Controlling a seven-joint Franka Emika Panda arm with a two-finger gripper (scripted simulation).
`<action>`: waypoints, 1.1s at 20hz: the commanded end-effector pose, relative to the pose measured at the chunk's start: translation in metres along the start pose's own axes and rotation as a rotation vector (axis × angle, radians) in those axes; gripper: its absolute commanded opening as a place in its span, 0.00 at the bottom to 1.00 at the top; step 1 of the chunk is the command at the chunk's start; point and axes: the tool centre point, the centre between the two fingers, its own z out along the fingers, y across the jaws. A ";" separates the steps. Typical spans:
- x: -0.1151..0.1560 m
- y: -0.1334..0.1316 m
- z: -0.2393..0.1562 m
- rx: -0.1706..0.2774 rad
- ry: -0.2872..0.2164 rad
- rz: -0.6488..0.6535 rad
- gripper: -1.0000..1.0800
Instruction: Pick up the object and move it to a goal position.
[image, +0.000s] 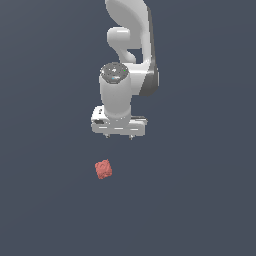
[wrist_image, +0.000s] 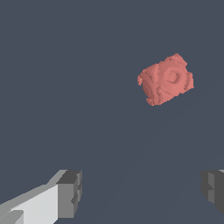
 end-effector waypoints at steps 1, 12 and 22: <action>0.000 0.000 0.000 0.000 0.000 0.000 0.96; 0.001 -0.003 -0.011 0.007 0.020 0.027 0.96; 0.016 0.004 -0.002 0.003 0.018 -0.039 0.96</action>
